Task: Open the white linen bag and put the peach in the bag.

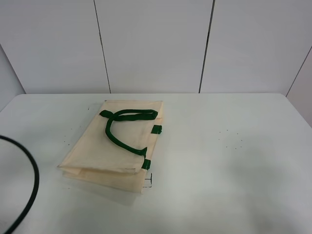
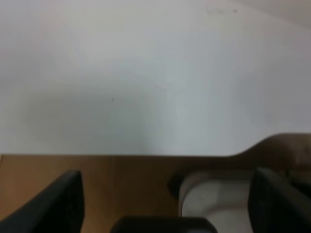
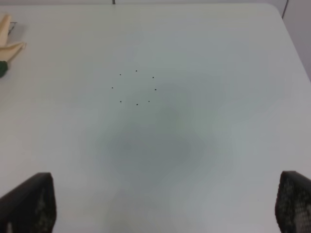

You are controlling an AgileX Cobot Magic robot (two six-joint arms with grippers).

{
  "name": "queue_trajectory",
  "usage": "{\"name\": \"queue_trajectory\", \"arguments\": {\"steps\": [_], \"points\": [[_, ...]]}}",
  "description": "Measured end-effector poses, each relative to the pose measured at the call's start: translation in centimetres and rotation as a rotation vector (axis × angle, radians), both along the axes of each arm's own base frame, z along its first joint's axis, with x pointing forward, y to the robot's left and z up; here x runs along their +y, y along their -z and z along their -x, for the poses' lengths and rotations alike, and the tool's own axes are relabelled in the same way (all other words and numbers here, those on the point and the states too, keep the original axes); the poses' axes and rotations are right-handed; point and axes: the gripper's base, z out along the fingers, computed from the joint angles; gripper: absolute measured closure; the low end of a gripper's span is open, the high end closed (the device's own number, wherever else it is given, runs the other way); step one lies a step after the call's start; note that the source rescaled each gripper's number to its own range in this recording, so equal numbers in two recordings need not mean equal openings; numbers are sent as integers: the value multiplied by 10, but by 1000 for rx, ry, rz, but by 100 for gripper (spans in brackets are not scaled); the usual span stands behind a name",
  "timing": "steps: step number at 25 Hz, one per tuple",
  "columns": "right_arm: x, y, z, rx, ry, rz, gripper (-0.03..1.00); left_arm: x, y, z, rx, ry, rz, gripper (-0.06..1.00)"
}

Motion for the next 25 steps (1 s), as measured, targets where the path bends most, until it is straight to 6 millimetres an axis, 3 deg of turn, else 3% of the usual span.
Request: {"name": "queue_trajectory", "arguments": {"steps": [6, 13, 25], "points": [[0, 0, 0, 0, 0, 0, -3, -3, -7, 41, -291, 40, -1, -6], [0, 0, 0, 0, 0, 0, -3, -5, -10, 75, -518, 64, -5, -6], [0, 0, 0, 0, 0, 0, -3, -5, -10, 80, -549, 65, -7, -6]]}}
